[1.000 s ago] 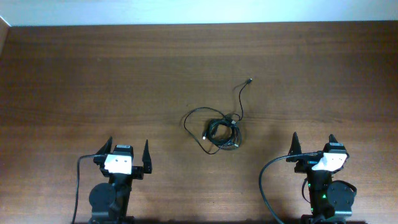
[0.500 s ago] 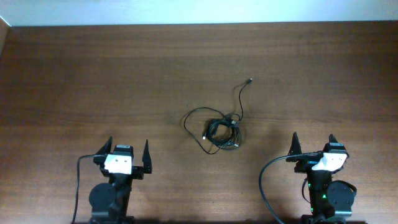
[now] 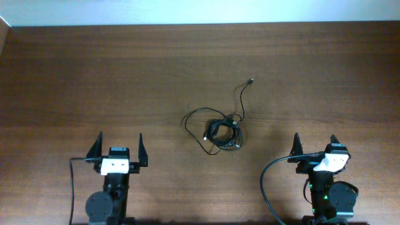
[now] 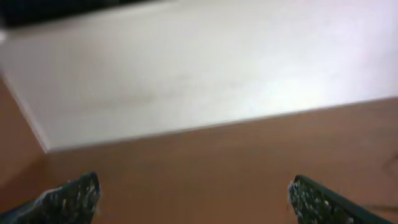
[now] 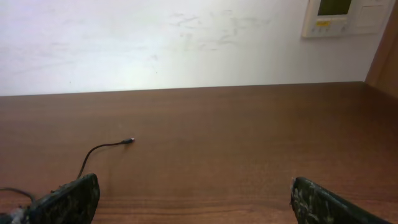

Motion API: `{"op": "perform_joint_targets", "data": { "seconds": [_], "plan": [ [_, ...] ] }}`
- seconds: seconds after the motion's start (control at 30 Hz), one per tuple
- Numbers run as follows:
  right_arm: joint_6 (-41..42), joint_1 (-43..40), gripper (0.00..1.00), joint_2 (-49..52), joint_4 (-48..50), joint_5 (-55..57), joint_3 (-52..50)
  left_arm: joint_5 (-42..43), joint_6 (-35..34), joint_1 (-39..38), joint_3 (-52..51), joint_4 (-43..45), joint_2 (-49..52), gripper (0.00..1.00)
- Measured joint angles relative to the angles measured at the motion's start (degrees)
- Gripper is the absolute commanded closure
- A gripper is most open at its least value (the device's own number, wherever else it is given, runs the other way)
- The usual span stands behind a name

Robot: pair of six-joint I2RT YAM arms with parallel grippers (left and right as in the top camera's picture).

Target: Untangle cables

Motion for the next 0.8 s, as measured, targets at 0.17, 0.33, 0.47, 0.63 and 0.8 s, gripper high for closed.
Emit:
{"op": "perform_joint_targets", "data": {
  "seconds": [0.17,0.33,0.47,0.63,0.8],
  "plan": [
    [0.0,0.0,0.02,0.0,0.0,0.0,0.0,9.1,-3.5,0.0,1.0,1.9,1.9,0.01],
    [0.0,0.0,0.02,0.0,0.0,0.0,0.0,12.2,-5.4,0.0,13.1,-4.3,12.9,0.01],
    [0.0,0.0,0.02,0.0,0.0,0.0,0.0,12.4,-5.5,0.0,24.3,-9.6,25.6,0.01],
    [0.0,0.0,0.02,0.0,0.0,0.0,0.0,13.4,-5.7,0.0,35.9,-18.8,41.8,0.01],
    [0.0,0.0,0.02,0.0,0.0,0.0,0.0,21.8,-5.7,0.0,37.8,-18.5,50.9,0.01]
  ]
}}
